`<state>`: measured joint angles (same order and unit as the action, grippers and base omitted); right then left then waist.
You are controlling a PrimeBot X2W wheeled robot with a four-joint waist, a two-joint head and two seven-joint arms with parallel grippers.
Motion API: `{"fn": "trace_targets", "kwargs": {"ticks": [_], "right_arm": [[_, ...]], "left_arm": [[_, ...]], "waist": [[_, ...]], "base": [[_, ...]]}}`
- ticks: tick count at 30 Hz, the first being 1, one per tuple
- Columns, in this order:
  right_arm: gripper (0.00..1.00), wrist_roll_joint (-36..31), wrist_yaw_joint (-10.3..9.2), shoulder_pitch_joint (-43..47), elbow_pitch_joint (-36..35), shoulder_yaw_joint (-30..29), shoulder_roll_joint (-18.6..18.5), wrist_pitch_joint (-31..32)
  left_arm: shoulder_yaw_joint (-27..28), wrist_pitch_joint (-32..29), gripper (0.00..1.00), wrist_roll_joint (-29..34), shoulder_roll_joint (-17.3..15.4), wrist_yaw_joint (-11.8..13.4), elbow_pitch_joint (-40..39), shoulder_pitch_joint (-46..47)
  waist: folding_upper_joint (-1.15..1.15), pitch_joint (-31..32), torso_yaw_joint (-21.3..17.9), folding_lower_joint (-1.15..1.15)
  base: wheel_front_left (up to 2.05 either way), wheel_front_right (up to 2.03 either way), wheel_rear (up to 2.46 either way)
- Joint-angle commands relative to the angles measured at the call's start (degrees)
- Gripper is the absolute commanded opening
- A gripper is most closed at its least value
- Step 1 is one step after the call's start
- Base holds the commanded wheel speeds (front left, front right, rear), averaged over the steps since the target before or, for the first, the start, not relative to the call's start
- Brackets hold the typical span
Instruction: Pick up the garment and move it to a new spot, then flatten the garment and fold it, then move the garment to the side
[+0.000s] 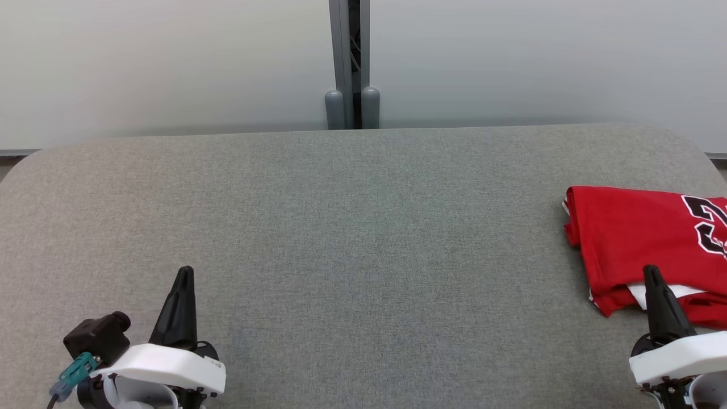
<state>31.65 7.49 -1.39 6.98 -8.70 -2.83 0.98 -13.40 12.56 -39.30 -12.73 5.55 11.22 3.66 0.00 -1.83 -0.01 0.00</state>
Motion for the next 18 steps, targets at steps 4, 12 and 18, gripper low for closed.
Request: {"fn": "trace_targets", "kwargs": {"ticks": [4, 12, 18], "right_arm": [[0.0, 4.6, 0.0, -2.9, 1.1, -1.6, -1.0, 1.7], [0.0, 10.8, 0.0, -4.8, 3.5, -3.5, -1.4, 4.1], [0.0, 15.1, 0.01, -6.1, 5.2, -4.8, -1.7, 5.8]], "left_arm": [[0.1, 0.2, 0.0, -4.7, 0.3, -1.2, 0.5, 3.1], [-0.2, 0.3, 0.0, -11.2, 1.5, -2.6, 2.1, 4.7], [-0.5, 0.3, 0.0, -15.7, 2.2, -3.6, 3.3, 5.9]], "waist": [[0.0, 0.0, 0.0, 0.0], [0.0, 0.1, 0.0, 0.0], [0.0, 0.2, 0.0, 0.0]], "base": [[0.0, 0.0, 0.0], [0.0, 0.0, 0.0], [0.0, 0.0, 0.0]]}}
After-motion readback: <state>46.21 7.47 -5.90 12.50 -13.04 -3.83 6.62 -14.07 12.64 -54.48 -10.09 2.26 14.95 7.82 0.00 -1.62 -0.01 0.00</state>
